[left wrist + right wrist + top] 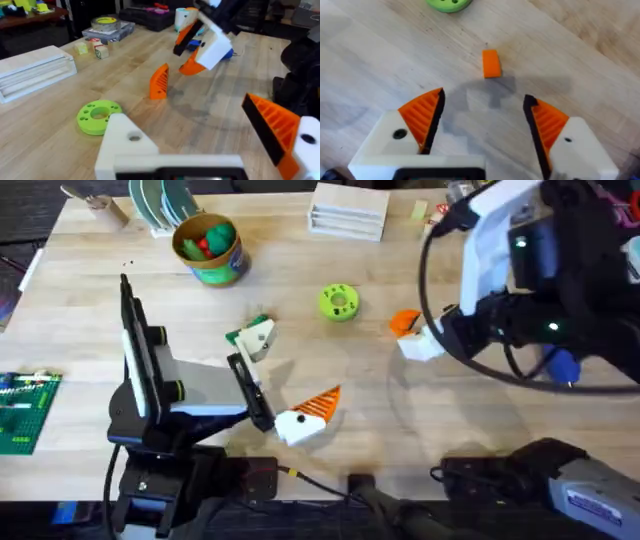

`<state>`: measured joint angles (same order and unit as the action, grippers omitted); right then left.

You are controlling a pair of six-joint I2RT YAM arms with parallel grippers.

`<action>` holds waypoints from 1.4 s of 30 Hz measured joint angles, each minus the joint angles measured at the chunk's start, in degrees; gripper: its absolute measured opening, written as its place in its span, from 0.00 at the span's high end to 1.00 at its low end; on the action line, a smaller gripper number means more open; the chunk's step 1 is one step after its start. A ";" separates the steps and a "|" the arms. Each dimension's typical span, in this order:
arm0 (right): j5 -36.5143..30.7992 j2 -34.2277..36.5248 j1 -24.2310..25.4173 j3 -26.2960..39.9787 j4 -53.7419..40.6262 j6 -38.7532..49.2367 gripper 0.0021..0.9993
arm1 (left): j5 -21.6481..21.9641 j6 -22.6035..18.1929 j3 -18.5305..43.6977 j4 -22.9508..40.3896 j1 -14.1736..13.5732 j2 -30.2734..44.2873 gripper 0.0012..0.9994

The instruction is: Pick up the gripper from the table and insert it into the empty holder that is missing its gripper. Then pick up a screw, insert it into the mounting hole, and use the screwdriver to tighten it. Finally, clean up the table by picking up the vegetable and placing it into the bucket.

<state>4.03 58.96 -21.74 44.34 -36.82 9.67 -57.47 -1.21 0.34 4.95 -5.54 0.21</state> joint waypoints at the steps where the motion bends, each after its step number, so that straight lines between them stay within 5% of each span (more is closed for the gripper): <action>1: -0.17 1.63 0.00 0.23 0.76 0.02 0.01 | 0.00 0.00 0.00 0.00 0.00 0.00 0.01; 13: -0.85 11.37 0.00 0.76 12.58 0.24 0.01 | -0.02 0.00 0.00 0.00 0.00 0.00 0.01; 34: -4.26 14.66 0.00 0.91 11.59 0.65 0.01 | -0.20 0.00 0.00 0.16 0.00 -0.01 0.01; 42: -4.19 14.68 0.00 0.93 11.35 0.68 0.25 | -0.20 0.00 0.00 0.15 0.00 -0.01 0.01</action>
<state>-0.16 73.64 -21.74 45.28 -25.47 10.35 -57.67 -1.21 0.34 5.10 -5.54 0.20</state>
